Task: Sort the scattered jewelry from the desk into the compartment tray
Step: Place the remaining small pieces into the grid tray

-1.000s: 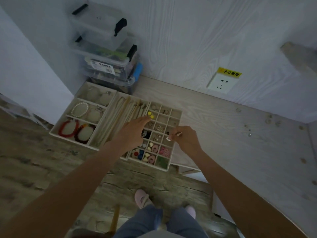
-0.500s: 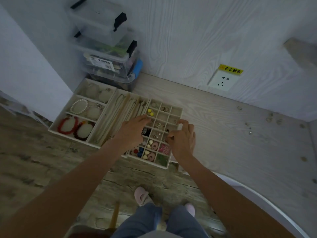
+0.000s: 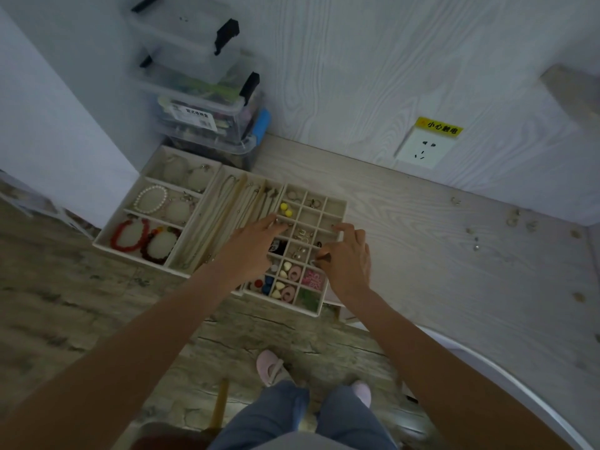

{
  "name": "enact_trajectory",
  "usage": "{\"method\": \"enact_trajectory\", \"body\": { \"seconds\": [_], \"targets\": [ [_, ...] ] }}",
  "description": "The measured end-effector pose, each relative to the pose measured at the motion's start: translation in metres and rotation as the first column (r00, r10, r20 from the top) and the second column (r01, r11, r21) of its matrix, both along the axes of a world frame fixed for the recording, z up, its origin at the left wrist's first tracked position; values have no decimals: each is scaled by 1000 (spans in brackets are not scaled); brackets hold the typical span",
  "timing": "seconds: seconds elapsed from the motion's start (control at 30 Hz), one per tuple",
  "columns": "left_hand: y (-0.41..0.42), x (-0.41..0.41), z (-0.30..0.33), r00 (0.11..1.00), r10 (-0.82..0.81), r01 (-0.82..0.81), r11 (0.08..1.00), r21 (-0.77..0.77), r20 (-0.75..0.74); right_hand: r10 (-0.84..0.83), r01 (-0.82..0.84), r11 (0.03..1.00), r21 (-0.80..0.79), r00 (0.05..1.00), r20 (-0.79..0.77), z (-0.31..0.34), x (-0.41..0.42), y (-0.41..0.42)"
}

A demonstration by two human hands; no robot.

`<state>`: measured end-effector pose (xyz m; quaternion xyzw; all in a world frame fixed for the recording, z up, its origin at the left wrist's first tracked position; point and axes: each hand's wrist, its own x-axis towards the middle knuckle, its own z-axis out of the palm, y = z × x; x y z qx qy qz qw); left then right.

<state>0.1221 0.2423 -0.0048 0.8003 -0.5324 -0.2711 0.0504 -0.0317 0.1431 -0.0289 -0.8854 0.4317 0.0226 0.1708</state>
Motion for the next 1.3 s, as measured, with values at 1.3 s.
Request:
{"method": "enact_trajectory", "body": {
  "seconds": [1.3],
  "targets": [
    [-198, -266, 38, 879, -452, 459, 888, -14, 152, -604, 596, 796, 105, 791, 98, 20, -312, -104]
  ]
}}
